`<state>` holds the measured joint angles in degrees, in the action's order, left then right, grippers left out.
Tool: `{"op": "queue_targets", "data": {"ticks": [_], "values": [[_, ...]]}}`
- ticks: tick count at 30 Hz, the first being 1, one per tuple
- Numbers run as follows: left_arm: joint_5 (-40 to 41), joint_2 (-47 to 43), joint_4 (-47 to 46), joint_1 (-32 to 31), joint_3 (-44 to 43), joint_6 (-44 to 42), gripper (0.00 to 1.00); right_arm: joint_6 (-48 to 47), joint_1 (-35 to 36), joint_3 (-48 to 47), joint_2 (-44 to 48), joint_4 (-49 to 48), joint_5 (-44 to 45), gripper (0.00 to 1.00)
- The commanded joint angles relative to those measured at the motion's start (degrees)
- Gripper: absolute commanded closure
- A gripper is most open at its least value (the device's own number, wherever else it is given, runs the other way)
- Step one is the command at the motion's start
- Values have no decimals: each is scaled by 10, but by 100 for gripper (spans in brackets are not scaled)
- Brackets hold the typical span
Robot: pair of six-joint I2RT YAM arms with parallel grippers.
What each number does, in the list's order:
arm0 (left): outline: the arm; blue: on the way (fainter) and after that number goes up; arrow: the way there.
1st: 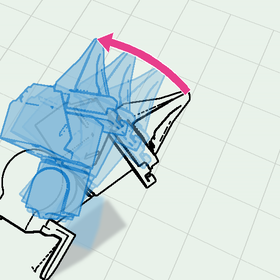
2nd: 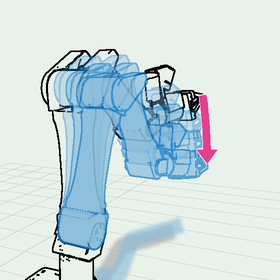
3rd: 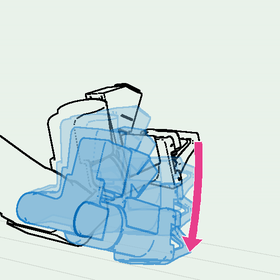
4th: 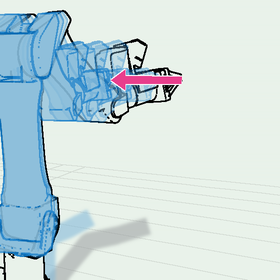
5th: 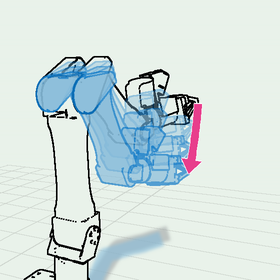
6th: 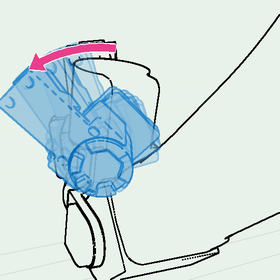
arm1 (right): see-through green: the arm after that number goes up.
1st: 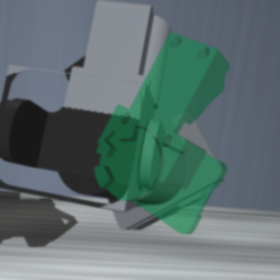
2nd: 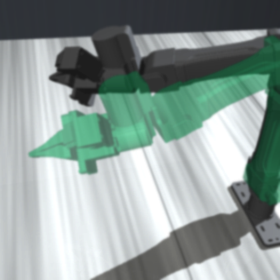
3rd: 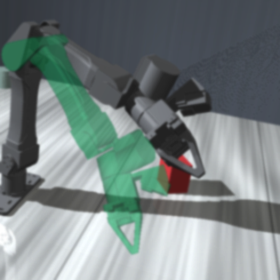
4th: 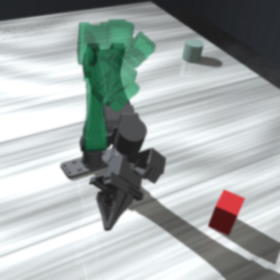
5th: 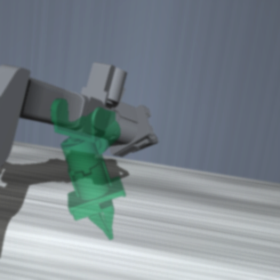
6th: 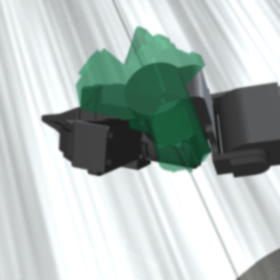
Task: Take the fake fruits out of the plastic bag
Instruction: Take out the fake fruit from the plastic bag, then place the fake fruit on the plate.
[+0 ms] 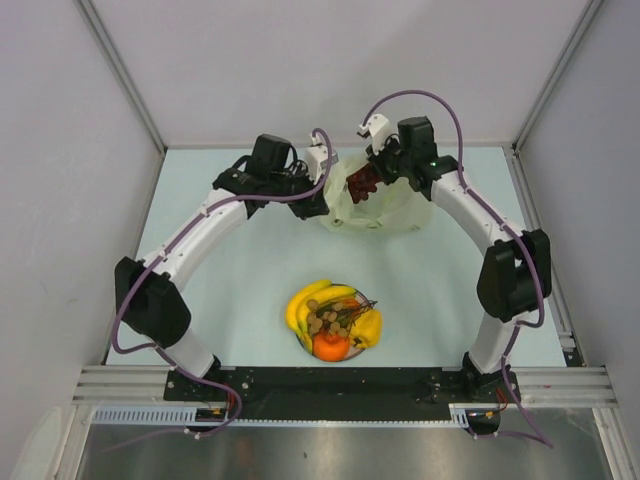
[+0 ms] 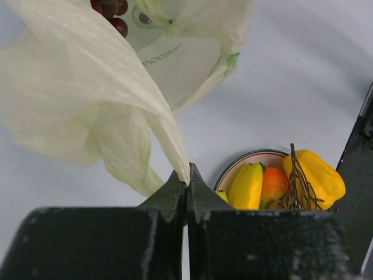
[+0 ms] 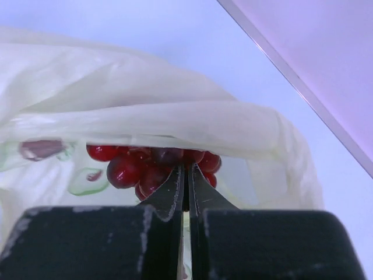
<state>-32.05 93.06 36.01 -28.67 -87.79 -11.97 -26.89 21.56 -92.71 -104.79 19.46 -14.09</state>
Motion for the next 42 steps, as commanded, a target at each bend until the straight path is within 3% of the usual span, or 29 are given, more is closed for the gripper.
{"op": "queue_targets", "data": {"ticks": [1, 18, 27, 33, 42], "values": [[11, 7, -16, -4, -33, 8, 100, 40, -6, -17, 42, 23, -73, 100], [54, 1, -14, -5, -34, 1, 100, 30, 12, 14, 215, 131, -129, 100], [45, -17, 7, -4, -32, 15, 100, -42, 113, 44, 310, 246, -85, 100], [24, -74, 11, -3, 8, 48, 100, -33, 167, 91, 347, 256, -37, 100], [40, -154, -9, -3, 67, 41, 100, -111, 297, 156, 351, 219, 42, 100]]}}
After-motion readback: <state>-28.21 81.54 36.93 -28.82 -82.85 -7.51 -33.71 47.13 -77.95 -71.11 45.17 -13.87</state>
